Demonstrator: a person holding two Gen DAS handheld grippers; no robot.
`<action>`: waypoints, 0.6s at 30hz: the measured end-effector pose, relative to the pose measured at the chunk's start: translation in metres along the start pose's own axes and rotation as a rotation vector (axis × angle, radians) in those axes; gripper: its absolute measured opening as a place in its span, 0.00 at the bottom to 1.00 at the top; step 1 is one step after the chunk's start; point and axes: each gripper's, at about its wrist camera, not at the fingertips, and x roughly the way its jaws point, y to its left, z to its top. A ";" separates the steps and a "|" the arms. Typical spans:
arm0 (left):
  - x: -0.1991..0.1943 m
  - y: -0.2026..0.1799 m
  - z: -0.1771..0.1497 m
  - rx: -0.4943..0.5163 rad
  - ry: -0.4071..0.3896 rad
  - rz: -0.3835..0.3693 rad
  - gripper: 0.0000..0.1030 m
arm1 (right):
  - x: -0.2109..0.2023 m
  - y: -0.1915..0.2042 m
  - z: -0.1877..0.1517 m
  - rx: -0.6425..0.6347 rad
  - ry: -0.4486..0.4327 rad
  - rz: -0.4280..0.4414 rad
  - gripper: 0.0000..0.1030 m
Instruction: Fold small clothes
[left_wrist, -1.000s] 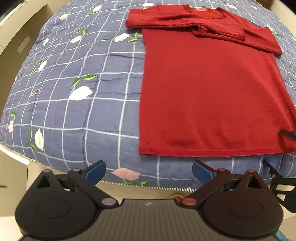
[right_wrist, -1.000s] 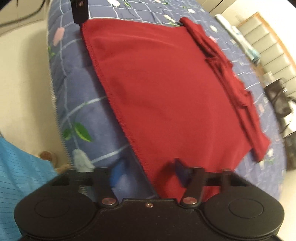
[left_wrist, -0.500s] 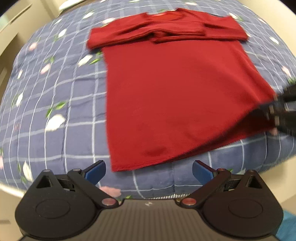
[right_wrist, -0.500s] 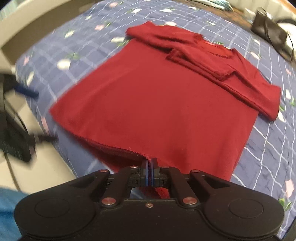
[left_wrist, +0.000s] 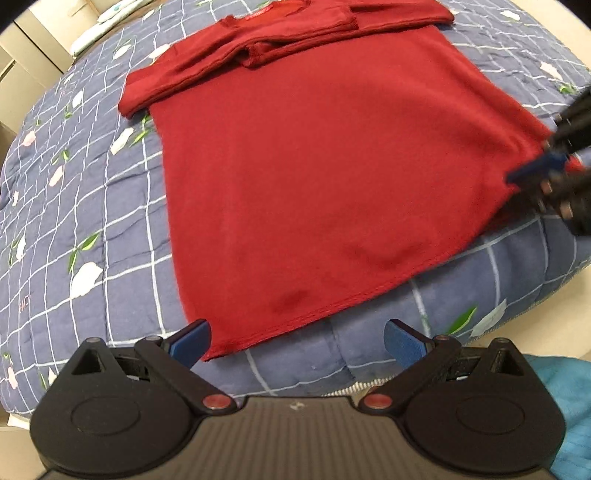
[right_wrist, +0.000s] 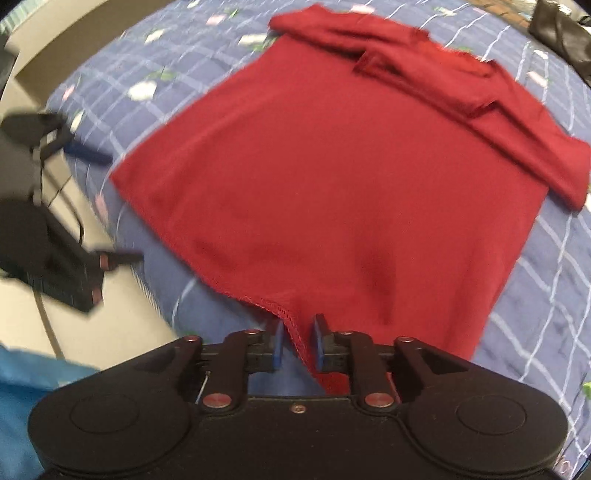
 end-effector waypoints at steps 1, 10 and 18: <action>0.002 0.002 -0.001 -0.003 0.008 0.001 0.99 | 0.004 0.004 -0.004 -0.022 0.009 -0.004 0.23; 0.006 0.013 -0.003 -0.026 0.032 0.000 0.99 | 0.031 0.031 -0.013 -0.248 0.011 -0.078 0.37; 0.005 0.008 0.003 -0.011 0.004 -0.006 0.99 | 0.025 0.017 -0.003 -0.134 -0.001 -0.071 0.03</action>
